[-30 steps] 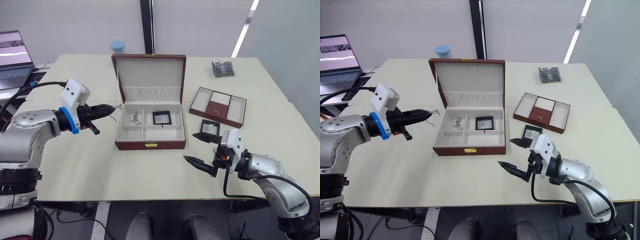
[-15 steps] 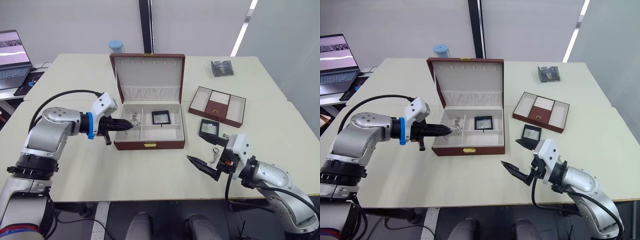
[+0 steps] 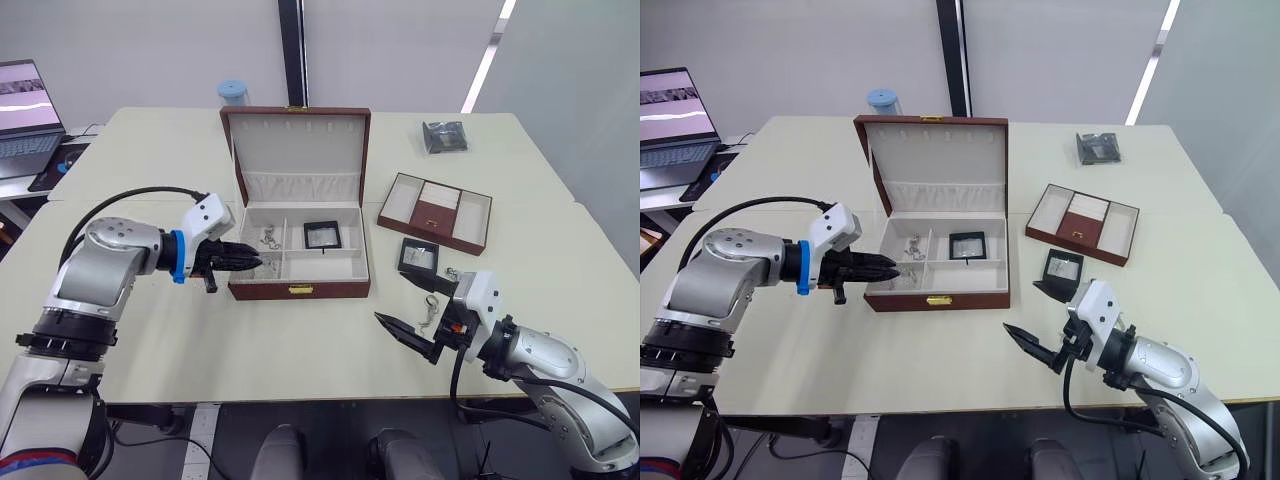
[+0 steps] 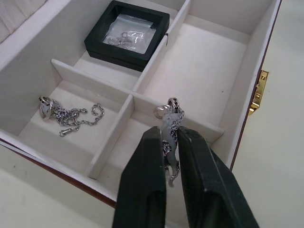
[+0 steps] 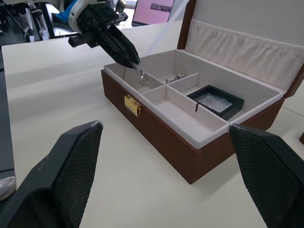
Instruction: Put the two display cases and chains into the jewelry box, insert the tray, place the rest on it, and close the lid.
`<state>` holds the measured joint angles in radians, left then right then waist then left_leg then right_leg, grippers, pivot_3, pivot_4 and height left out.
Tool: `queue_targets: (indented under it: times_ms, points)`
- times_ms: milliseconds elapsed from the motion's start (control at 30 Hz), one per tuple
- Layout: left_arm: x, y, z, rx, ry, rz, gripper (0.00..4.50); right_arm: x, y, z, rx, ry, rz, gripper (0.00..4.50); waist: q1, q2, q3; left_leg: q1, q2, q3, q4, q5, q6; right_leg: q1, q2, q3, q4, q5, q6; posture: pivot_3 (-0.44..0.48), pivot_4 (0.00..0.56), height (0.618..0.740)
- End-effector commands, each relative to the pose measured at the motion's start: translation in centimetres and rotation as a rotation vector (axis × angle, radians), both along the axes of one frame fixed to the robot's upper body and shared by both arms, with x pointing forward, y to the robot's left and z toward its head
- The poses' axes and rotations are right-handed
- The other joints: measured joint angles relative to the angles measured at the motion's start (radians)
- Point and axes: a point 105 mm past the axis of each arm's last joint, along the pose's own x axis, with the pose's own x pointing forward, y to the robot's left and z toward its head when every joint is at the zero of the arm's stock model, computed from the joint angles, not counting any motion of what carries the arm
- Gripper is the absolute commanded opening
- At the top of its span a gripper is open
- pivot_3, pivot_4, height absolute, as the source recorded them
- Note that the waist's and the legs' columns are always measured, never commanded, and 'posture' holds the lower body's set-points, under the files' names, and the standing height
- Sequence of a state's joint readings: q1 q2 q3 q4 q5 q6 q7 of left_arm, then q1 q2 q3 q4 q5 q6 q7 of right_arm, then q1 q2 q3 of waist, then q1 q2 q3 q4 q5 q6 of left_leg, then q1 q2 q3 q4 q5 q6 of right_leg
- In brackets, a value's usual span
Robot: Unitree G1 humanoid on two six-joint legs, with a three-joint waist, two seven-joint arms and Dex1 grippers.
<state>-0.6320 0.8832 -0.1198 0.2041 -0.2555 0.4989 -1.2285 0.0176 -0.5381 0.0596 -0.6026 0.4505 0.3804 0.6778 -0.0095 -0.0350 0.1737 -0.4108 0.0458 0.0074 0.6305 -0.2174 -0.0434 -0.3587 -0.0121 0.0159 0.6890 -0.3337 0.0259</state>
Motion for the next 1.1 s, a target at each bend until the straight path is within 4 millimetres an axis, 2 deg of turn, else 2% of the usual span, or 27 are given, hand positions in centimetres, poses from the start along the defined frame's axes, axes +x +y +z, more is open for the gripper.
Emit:
queue_targets:
  times_ms: [33,200,300,333,433,633,833,933,1100]
  points:
    - [0.2,0.4,1.0,-0.017,-0.046,0.022,2.08,0.0,0.1,1.1,-0.001,-0.052,0.012,4.50,0.000,0.000,0.000,0.000,0.000,0.000,0.000,0.000,0.000,0.000,0.000,0.000,0.000,0.000,0.000,0.000,0.150,0.740]
    - [-0.1,0.6,1.3,-0.080,-0.046,0.048,3.57,0.2,-0.3,1.1,-0.010,-0.044,0.019,4.50,-0.002,0.000,0.000,0.000,0.000,0.000,0.000,0.000,0.000,0.000,0.000,0.000,0.000,0.000,0.000,0.000,0.150,0.740]
    - [-0.6,0.6,2.0,-0.186,-0.036,0.073,4.46,0.7,-1.2,1.2,-0.026,-0.037,0.012,4.50,-0.001,0.000,0.000,0.000,0.000,0.000,0.000,0.000,0.000,0.000,0.000,0.000,0.000,0.000,0.000,0.000,0.150,0.740]
    - [-0.8,0.7,2.2,-0.212,-0.033,0.081,4.46,0.8,-1.5,1.2,-0.032,-0.035,0.010,4.50,-0.001,0.000,0.000,0.000,0.000,0.000,0.000,0.000,0.000,0.000,0.000,0.000,0.000,0.000,0.000,0.000,0.150,0.740]
    - [-1.9,1.7,2.2,-0.282,-0.020,0.138,4.46,1.6,-4.1,1.3,-0.050,-0.010,-0.029,4.50,-0.001,0.000,0.000,0.000,0.000,0.000,0.001,0.000,0.000,0.000,-0.001,0.000,0.000,0.000,0.000,0.000,0.150,0.740]
    - [-3.7,5.4,1.5,-0.329,-0.051,0.318,4.46,3.2,-8.4,1.4,-0.086,0.022,-0.109,4.50,-0.008,0.000,0.000,0.000,0.001,-0.001,0.001,0.000,0.000,0.000,-0.005,-0.001,0.001,0.000,0.000,0.000,0.150,0.740]
    - [-6.2,10.9,-1.0,-0.205,-0.047,0.554,4.46,4.4,-13.6,0.8,-0.159,0.066,-0.231,4.50,-0.017,0.000,0.000,0.001,0.000,0.000,0.000,0.000,0.000,0.001,-0.006,0.000,0.001,0.000,0.000,0.000,0.150,0.740]
    - [-7.5,13.0,-2.1,-0.148,-0.039,0.629,4.46,4.5,-15.8,0.3,-0.198,0.087,-0.278,4.50,-0.016,0.000,0.000,0.001,0.000,0.000,0.000,0.000,0.000,0.001,-0.006,0.000,0.001,0.000,0.000,0.000,0.150,0.740]
    - [-8.7,15.8,-3.0,-0.126,-0.068,0.755,4.46,5.0,-17.9,-0.1,-0.210,0.104,-0.345,4.50,-0.016,0.000,0.000,0.002,0.000,0.000,0.000,0.000,0.000,0.001,-0.007,0.000,0.001,0.000,0.000,0.000,0.150,0.740]
